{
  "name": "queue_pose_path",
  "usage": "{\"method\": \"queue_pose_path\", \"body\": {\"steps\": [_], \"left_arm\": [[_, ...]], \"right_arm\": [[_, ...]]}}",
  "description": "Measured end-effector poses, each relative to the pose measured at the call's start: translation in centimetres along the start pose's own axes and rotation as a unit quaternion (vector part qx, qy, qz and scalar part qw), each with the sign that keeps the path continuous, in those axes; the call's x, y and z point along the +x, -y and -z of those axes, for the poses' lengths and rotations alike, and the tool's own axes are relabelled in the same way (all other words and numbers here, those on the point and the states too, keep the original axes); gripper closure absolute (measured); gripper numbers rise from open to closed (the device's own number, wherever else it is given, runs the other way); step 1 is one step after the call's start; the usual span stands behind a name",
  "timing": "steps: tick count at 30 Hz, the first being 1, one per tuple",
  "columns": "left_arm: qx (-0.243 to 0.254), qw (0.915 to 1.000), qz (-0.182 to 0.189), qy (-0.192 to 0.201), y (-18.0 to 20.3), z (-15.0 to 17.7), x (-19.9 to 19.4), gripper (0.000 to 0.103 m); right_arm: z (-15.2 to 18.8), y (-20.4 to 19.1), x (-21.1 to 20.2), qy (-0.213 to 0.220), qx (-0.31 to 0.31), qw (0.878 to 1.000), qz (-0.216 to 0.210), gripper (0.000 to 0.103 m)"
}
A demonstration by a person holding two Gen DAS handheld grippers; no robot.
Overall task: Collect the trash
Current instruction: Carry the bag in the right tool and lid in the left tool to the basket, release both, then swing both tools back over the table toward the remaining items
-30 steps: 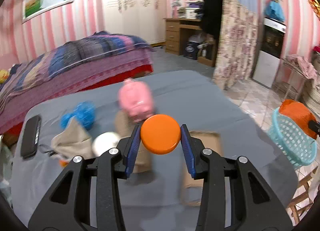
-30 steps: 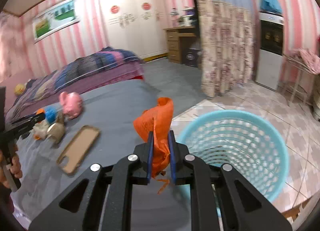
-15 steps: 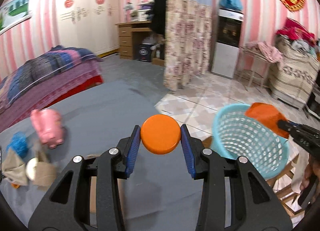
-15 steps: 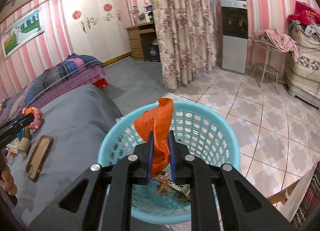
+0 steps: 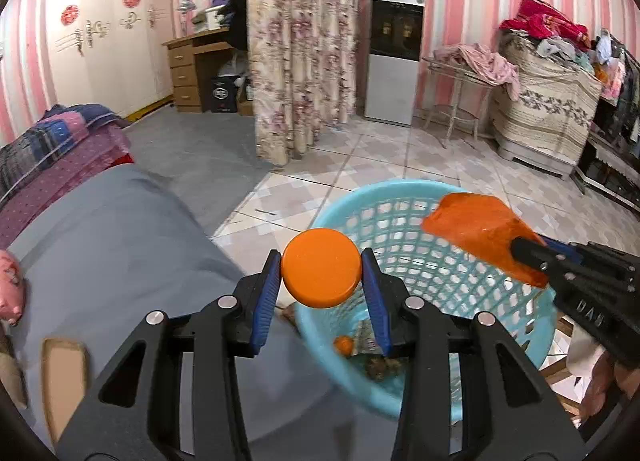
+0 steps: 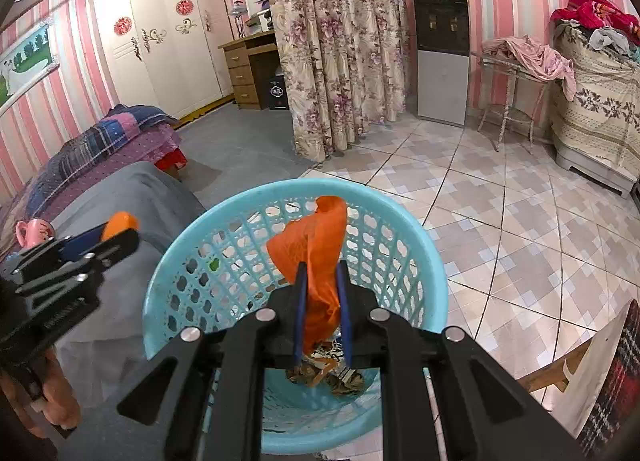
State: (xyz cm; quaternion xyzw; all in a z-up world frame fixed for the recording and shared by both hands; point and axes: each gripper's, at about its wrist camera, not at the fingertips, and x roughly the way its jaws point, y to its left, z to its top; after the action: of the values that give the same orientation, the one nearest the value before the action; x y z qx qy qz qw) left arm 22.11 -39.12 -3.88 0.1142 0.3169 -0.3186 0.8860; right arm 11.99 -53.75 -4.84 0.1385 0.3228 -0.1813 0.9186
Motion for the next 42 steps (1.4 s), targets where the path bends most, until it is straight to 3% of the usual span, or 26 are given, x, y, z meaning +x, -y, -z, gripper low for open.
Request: {"method": "queue_pose_path", "body": {"steps": [9, 10, 12, 15, 18, 27, 29, 30, 31, 33, 37, 42], "left_arm": [[0.028, 0.9996, 0.0, -0.002, 2.3, -0.8, 2.2, 0.063], [0.028, 0.9996, -0.001, -0.005, 2.3, -0.8, 2.3, 0.062], [0.029, 0.9995, -0.006, -0.009, 2.1, -0.9, 2.5, 0.041], [0.029, 0.9995, -0.013, -0.006, 1.6, -1.0, 2.1, 0.03], [0.024, 0.9994, -0.024, -0.005, 0.9, -0.9, 1.6, 0.024], [-0.002, 0.9989, -0.046, -0.008, -2.2, -0.8, 0.5, 0.022], [-0.006, 0.9987, -0.051, -0.008, -2.7, -0.8, 0.2, 0.022], [-0.007, 0.9986, -0.052, -0.008, -3.0, -0.8, 0.0, 0.022], [-0.008, 0.9985, -0.054, -0.007, -3.3, -0.7, -0.3, 0.022], [-0.008, 0.998, -0.062, -0.006, -4.0, -0.5, -1.0, 0.021], [-0.013, 0.9969, -0.078, -0.001, -5.6, -0.1, -2.6, 0.019], [-0.028, 0.995, -0.096, 0.004, -8.2, 0.9, -5.4, 0.013]], "right_arm": [[0.2, 1.1, -0.1, 0.005, 0.024, 1.0, 0.011, 0.088], [0.2, 1.1, -0.1, 0.005, 0.025, 1.0, 0.012, 0.088], [0.3, 1.0, 0.1, 0.003, 0.025, 1.0, 0.012, 0.089], [0.4, 1.0, 0.4, 0.0, 0.027, 1.0, 0.012, 0.088], [0.3, 0.6, 0.6, -0.001, 0.025, 1.0, 0.014, 0.088], [0.4, -1.0, 0.8, 0.003, 0.008, 1.0, 0.019, 0.085], [0.4, -1.3, 0.9, 0.005, 0.004, 1.0, 0.021, 0.07], [0.4, -1.5, 0.9, 0.007, 0.002, 1.0, 0.025, 0.053], [0.4, -1.6, 0.8, 0.01, 0.0, 1.0, 0.029, 0.045], [0.3, -2.0, 0.8, 0.011, -0.005, 1.0, 0.028, 0.044], [0.2, -2.7, 0.4, 0.019, -0.014, 0.999, 0.032, 0.025], [0.1, -3.7, -0.2, 0.028, -0.025, 0.999, 0.03, 0.013]]}}
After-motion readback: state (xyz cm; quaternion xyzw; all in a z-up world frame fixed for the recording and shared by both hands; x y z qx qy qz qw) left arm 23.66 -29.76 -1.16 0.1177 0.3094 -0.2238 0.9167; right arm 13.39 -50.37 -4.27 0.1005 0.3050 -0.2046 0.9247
